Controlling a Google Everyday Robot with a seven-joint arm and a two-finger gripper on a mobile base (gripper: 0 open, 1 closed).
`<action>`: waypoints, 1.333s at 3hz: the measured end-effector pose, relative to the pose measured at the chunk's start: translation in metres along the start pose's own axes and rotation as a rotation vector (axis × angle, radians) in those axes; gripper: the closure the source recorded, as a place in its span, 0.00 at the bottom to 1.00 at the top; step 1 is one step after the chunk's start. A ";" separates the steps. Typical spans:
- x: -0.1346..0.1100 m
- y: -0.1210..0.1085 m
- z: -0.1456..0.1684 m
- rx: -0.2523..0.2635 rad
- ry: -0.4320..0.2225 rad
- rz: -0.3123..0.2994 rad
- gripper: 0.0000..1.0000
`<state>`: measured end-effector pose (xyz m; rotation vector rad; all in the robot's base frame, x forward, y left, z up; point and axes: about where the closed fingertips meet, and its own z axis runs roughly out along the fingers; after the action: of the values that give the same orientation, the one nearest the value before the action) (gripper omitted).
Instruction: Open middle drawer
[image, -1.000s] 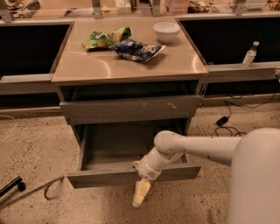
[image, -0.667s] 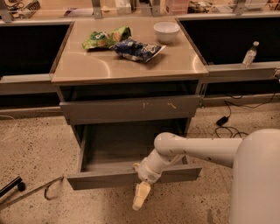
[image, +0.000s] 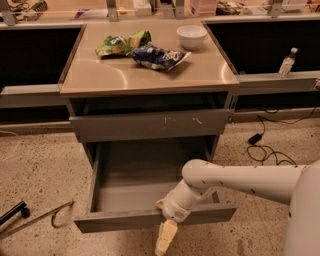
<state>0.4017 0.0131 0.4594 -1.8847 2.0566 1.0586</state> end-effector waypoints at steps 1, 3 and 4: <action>0.000 0.000 0.000 -0.001 0.000 0.000 0.00; 0.002 0.040 0.012 -0.052 -0.025 0.005 0.00; 0.012 0.086 0.006 -0.069 -0.024 0.037 0.00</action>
Offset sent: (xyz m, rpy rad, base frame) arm -0.0523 0.0172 -0.0294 0.0275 0.1047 0.0996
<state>0.3183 0.0031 0.4814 -1.8624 2.0748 1.1698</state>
